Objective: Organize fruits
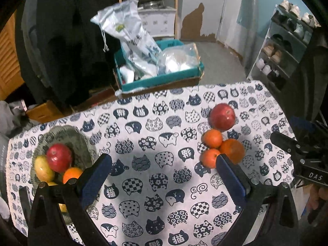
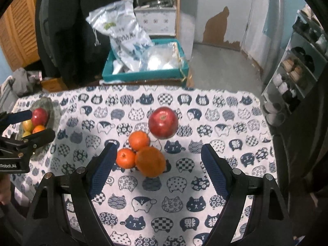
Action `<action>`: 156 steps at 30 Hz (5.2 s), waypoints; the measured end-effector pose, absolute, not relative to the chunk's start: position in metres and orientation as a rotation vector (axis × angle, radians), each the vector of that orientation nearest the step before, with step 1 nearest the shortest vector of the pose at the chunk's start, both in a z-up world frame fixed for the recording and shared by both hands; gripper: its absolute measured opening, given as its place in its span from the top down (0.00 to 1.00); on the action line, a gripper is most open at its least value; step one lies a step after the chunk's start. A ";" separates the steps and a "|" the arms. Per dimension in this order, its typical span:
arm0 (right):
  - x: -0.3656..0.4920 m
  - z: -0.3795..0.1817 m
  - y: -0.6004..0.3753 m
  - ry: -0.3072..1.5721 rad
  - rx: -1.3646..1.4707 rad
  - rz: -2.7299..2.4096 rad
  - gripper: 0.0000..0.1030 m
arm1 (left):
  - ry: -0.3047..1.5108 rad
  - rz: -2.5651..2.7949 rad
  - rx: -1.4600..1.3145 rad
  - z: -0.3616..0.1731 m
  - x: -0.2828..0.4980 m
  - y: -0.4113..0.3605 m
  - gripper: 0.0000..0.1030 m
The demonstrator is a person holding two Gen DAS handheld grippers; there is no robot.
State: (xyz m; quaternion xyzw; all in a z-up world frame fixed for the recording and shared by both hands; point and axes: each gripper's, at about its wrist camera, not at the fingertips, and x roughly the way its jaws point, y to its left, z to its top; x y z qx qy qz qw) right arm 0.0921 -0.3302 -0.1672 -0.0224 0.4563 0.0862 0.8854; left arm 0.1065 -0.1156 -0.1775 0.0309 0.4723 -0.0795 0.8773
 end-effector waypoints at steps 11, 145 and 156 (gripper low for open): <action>0.119 -0.232 -0.324 1.096 -0.038 0.200 0.18 | 1.080 -0.160 0.064 -0.227 0.127 -0.117 0.01; 0.053 -0.062 -0.286 0.696 -0.013 0.327 0.41 | 0.738 -0.223 0.007 -0.087 0.039 -0.071 0.58; 0.065 -0.063 -0.231 0.710 -0.049 0.410 0.41 | 0.729 -0.140 -0.030 -0.088 0.034 -0.028 0.58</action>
